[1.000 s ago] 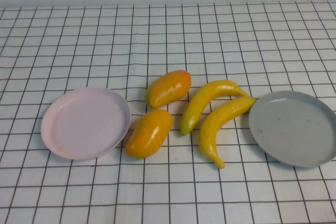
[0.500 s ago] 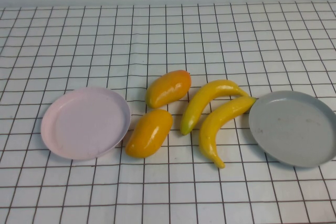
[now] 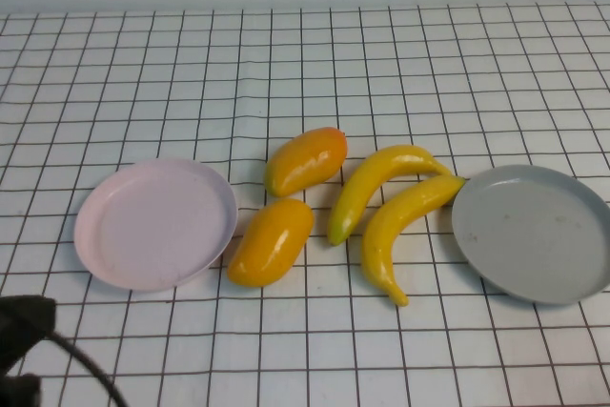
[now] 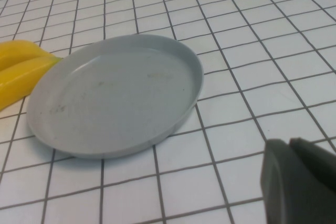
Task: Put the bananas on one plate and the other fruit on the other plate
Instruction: Put one type of fruit in the left plate
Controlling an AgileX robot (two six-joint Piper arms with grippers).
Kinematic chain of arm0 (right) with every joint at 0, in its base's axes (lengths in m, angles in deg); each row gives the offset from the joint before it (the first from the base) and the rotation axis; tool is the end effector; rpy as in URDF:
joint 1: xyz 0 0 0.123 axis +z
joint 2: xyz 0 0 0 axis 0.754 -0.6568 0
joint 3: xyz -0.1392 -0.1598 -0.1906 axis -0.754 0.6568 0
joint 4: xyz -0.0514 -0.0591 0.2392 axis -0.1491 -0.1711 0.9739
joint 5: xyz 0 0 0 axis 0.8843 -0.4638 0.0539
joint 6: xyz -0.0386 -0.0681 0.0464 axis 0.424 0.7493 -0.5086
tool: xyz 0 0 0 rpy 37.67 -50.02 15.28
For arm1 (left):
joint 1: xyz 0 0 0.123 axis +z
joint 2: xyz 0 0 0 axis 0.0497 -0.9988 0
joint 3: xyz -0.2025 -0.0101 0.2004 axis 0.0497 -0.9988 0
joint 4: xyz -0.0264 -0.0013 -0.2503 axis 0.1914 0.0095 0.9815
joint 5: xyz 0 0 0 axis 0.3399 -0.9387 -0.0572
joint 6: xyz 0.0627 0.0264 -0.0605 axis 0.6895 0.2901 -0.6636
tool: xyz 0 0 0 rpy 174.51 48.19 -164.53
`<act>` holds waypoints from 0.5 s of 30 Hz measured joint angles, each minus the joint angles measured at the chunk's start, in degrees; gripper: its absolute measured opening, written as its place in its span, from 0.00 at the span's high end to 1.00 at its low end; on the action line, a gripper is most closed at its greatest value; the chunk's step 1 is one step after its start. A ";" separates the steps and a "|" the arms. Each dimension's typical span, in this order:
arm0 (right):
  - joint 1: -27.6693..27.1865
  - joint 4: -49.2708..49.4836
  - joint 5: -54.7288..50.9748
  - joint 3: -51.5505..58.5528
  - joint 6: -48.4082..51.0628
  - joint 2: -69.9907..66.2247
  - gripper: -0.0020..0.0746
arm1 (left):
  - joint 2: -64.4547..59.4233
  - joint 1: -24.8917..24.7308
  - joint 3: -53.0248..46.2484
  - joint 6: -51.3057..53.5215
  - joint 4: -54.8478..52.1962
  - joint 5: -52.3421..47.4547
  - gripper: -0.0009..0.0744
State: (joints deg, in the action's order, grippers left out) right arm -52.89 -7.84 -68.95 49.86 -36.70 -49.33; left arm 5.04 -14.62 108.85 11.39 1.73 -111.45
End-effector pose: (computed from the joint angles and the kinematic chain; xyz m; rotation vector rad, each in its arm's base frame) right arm 0.0524 -0.0001 0.1700 0.2266 1.8781 0.1260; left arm 0.0824 -0.0413 0.3276 0.3723 2.2090 -0.4051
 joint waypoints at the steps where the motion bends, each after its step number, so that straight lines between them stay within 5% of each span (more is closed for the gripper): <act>1: 0.00 0.00 0.00 0.00 0.00 0.00 0.99 | -2.90 -0.43 1.89 2.00 0.28 -1.56 0.99; 5: 0.00 0.00 0.00 0.00 0.00 0.00 0.99 | -15.68 -3.60 7.90 7.20 -1.34 -4.71 0.99; 9: 0.00 0.00 0.00 0.00 0.00 0.00 0.99 | -27.64 -12.36 14.24 6.17 -9.71 -4.85 0.92; 15: 0.00 0.00 0.00 0.00 0.00 0.00 0.99 | -44.27 -21.19 23.07 4.38 -14.70 -1.01 0.33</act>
State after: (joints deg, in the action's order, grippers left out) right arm -52.89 -7.84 -68.95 49.86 -36.70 -49.33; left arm -39.22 -35.81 131.92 15.77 -12.98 -112.46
